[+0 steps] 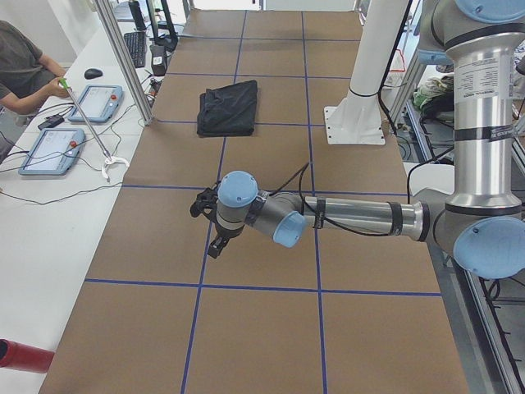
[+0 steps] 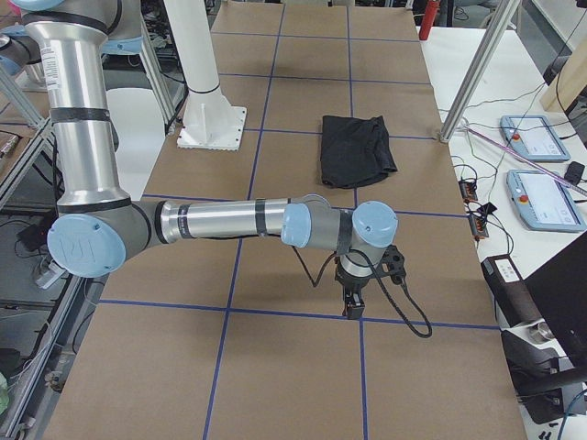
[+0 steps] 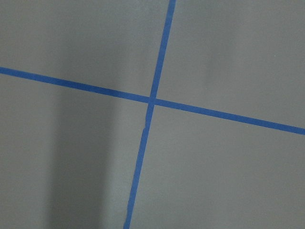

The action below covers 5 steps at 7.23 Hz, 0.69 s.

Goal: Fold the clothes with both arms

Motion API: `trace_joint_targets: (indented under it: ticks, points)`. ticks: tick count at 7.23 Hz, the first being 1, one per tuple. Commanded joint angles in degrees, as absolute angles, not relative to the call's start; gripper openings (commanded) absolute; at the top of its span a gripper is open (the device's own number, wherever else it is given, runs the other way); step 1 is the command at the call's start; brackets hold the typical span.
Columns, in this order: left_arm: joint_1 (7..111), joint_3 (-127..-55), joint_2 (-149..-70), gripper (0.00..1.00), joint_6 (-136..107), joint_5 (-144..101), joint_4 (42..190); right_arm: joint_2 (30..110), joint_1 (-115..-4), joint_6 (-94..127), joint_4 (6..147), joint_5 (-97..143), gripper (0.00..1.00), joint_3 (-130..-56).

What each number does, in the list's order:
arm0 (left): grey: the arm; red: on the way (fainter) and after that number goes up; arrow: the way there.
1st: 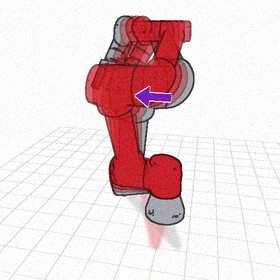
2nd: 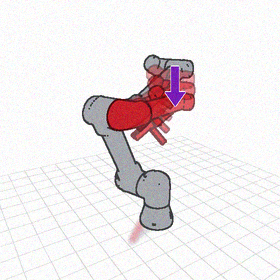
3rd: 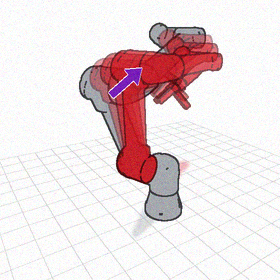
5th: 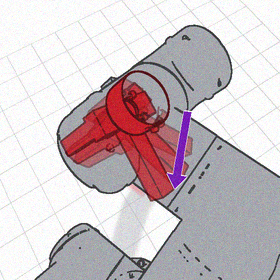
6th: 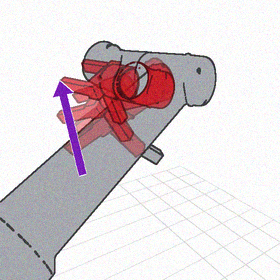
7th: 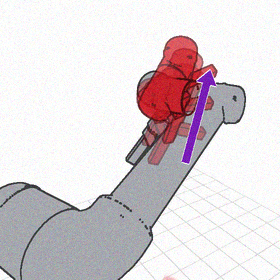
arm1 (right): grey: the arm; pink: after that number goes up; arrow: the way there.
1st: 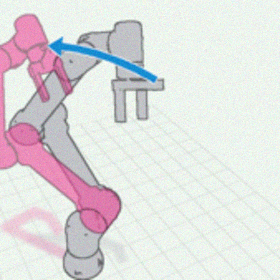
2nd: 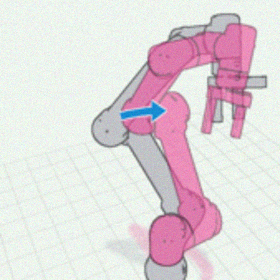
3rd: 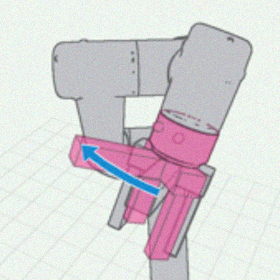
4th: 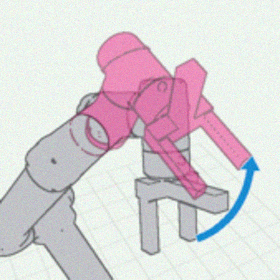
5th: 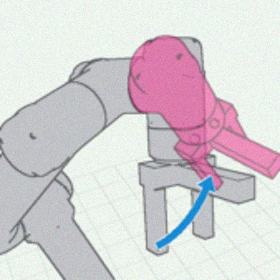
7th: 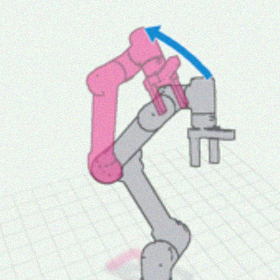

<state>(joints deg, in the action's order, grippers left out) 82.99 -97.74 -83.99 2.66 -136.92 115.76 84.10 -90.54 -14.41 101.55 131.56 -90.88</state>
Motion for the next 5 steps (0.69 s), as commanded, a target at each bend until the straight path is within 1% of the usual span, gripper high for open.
trace_joint_targets:
  ticks: [1, 3, 4, 5]
  points:
    - [83.3, -96.9, -84.5, 1.00, 2.2, -137.2, 115.8, 83.5, -90.2, -13.0, 102.0, 131.7, 1.00, -91.3]
    - [83.5, -99.1, -83.9, 1.00, 2.3, -137.5, 115.5, 83.5, -90.2, -12.4, 102.1, 132.8, 1.00, -92.3]
    - [83.6, -99.3, -84.5, 1.00, 2.3, -137.5, 115.6, 84.6, -90.3, -12.4, 102.4, 133.0, 1.00, -96.5]
    - [83.6, -99.5, -84.5, 1.00, 2.3, -137.2, 115.7, 86.1, -90.2, -12.2, 103.3, 133.6, 1.00, -96.9]
